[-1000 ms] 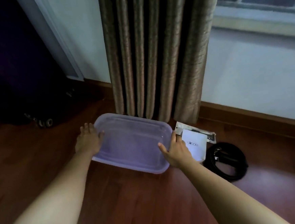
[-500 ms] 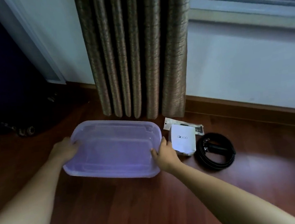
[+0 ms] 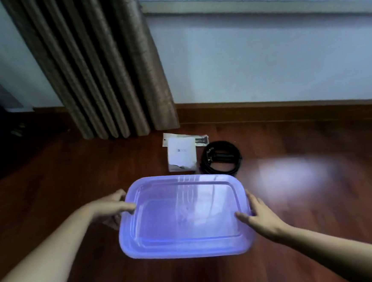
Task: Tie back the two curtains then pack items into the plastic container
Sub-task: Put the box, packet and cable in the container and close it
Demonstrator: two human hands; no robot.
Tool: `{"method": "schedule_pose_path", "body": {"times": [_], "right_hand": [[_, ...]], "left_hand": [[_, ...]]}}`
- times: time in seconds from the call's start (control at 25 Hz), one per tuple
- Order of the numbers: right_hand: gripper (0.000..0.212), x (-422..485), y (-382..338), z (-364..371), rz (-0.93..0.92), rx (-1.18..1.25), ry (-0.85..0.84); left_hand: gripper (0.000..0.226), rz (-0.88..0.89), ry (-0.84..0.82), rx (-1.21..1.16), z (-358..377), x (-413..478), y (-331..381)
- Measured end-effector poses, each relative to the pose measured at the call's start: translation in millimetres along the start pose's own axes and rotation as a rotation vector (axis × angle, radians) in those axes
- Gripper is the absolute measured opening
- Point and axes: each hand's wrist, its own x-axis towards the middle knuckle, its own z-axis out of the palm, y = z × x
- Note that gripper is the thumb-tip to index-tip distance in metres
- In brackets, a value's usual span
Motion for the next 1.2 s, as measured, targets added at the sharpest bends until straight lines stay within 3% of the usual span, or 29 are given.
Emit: {"method": "schedule_pose_path", "body": {"times": [0.08, 0.24, 0.36, 0.68, 0.76, 0.84, 0.92, 1.04, 1.2], "right_hand": [[0.091, -14, 37, -16, 0.062, -0.002, 0.056], [0.067, -23, 67, -35, 0.084, 0.028, 0.104], [0.063, -19, 71, -35, 0.072, 0.068, 0.091], [0.070, -7, 79, -22, 0.067, 0.061, 0.087], [0.071, -6, 81, -23, 0.080, 0.046, 0.077], [0.070, -3, 81, -21, 0.099, 0.001, 0.077], [0.067, 0, 80, -18, 0.112, -0.008, 0.131], [0.058, 6, 80, -18, 0.061, -0.054, 0.228], [0.053, 12, 79, -20, 0.066, -0.074, 0.221]], "left_hand": [[0.034, 0.023, -0.044, 0.071, 34, 8, 26], [0.055, 0.043, -0.088, 0.145, 67, 14, 54], [0.059, 0.031, -0.066, 0.187, 70, 17, 56], [0.047, 0.005, -0.013, 0.213, 75, 26, 41], [0.056, 0.056, 0.047, 0.282, 73, 30, 41], [0.070, 0.158, 0.224, 0.415, 72, 35, 43], [0.066, 0.272, 0.383, 0.492, 77, 43, 48], [0.049, 0.314, 0.435, 0.544, 83, 53, 58], [0.047, 0.261, 0.443, 0.495, 82, 54, 62]]}}
